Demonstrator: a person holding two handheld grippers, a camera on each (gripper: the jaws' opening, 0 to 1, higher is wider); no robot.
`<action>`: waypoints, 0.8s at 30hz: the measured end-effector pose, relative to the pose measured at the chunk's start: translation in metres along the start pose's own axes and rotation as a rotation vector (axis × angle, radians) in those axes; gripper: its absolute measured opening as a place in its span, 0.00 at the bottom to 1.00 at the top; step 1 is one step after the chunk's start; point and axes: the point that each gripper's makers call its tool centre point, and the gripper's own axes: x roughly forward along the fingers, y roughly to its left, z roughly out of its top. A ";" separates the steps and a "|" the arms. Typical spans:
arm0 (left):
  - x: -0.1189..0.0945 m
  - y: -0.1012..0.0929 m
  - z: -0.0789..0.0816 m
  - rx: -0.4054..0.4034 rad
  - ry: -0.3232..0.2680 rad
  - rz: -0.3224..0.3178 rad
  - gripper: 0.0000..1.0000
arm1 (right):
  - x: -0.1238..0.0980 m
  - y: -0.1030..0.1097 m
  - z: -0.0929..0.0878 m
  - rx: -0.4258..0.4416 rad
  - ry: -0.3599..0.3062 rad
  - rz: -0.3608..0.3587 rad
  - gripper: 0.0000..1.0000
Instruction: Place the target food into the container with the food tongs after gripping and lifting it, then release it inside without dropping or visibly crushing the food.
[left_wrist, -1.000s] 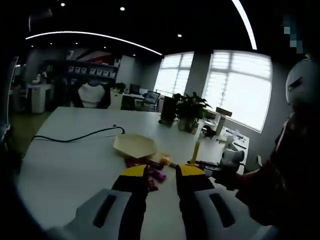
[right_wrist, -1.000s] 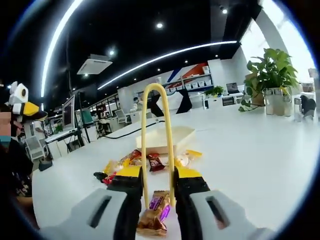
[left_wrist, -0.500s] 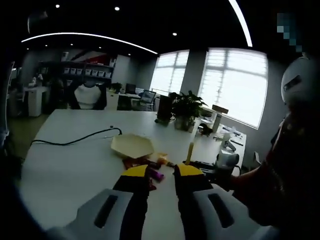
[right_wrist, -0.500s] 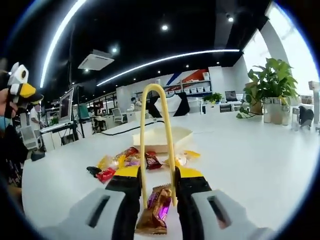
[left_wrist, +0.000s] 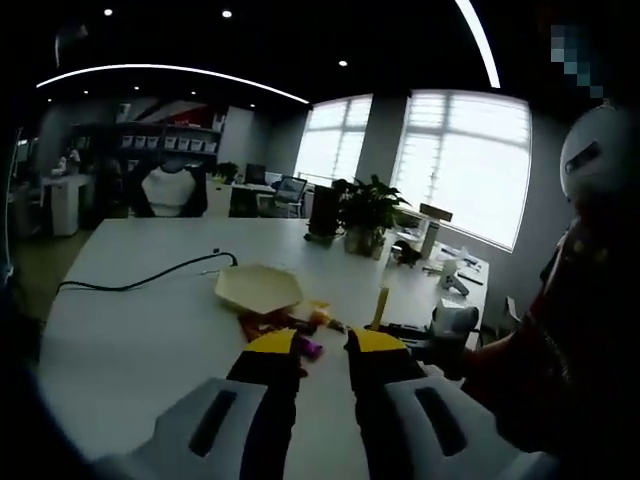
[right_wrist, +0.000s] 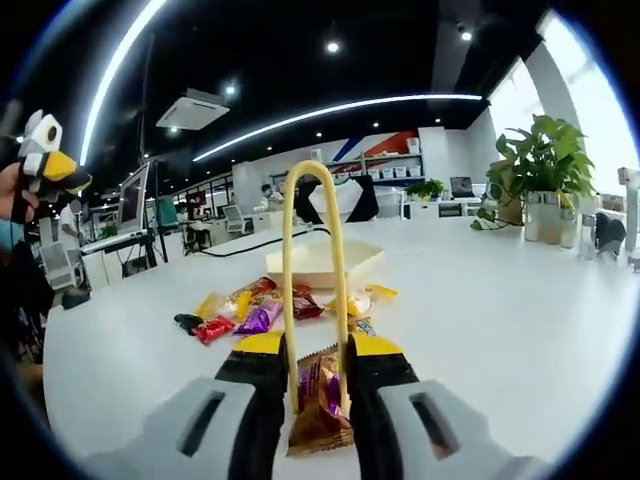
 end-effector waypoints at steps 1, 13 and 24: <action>0.000 0.000 0.000 0.002 0.002 -0.002 0.20 | 0.000 -0.001 0.001 0.009 0.005 0.001 0.17; 0.001 0.004 0.002 0.004 -0.024 0.000 0.20 | 0.008 -0.011 0.021 0.018 0.049 0.048 0.16; -0.002 0.013 -0.011 -0.028 -0.045 0.027 0.20 | 0.019 -0.009 0.077 -0.005 -0.012 0.148 0.16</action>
